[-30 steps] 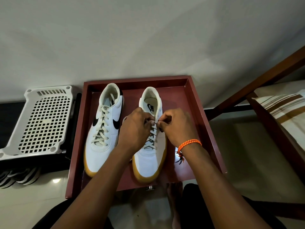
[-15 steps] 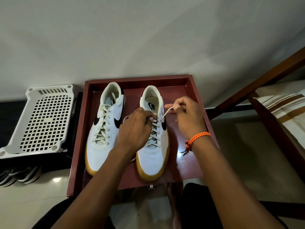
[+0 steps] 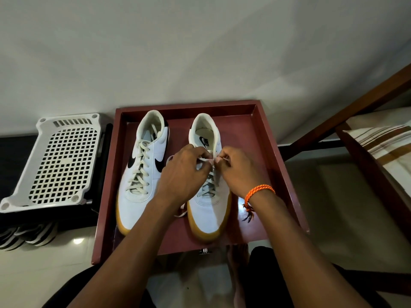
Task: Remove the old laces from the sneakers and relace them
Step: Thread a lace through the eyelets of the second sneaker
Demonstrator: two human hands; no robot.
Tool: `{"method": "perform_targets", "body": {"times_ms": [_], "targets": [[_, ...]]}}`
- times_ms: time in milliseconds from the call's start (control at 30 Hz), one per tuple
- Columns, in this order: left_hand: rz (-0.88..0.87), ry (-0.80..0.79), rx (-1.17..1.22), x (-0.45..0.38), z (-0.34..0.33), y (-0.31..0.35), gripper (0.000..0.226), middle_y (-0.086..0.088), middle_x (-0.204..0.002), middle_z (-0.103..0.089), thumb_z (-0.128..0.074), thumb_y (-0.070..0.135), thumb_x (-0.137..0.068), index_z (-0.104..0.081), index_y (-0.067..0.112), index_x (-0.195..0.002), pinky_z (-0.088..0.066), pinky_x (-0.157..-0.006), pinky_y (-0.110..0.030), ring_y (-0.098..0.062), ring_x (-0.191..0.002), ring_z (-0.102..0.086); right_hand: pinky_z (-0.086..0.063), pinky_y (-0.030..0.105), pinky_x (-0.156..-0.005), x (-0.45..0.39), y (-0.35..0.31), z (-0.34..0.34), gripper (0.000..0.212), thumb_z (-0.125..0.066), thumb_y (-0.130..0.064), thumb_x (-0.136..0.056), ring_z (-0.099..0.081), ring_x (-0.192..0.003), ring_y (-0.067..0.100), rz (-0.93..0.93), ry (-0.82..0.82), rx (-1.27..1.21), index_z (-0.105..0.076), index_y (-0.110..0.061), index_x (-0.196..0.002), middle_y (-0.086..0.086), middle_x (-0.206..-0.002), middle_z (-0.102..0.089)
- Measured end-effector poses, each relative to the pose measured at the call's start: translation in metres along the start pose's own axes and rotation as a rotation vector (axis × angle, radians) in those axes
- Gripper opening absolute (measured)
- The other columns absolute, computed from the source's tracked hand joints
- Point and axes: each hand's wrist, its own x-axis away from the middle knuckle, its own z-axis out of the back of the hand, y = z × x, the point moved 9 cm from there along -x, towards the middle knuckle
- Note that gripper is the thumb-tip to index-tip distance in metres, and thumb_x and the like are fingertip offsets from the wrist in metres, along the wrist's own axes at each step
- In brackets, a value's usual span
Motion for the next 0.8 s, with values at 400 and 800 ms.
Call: {"method": "perform_targets", "body": {"times_ms": [400,800], "targets": [[-0.029,0.0,-0.051,0.001,-0.003,-0.001,0.032,0.013,-0.111,-0.063,-0.078,0.05,-0.089,-0.073,0.032,-0.115,-0.054,-0.076,-0.036,-0.012,-0.101,-0.063,-0.044,0.031,-0.059,-0.006,0.005,0.003,0.019,-0.062,-0.016,-0.103,-0.052,-0.059,0.008,-0.018,-0.138,-0.289,-0.07,-0.005,-0.09,-0.004,-0.067,-0.06],[-0.027,-0.012,-0.007,0.0,-0.006,-0.006,0.031,0.012,-0.113,-0.064,-0.082,0.046,-0.087,-0.073,0.032,-0.114,-0.056,-0.08,-0.039,-0.013,-0.103,-0.064,-0.035,0.027,-0.054,-0.003,0.004,0.054,0.02,-0.054,-0.002,-0.099,-0.038,-0.055,0.01,-0.082,0.137,-0.882,-0.063,-0.019,-0.096,-0.007,-0.067,-0.049]]}}
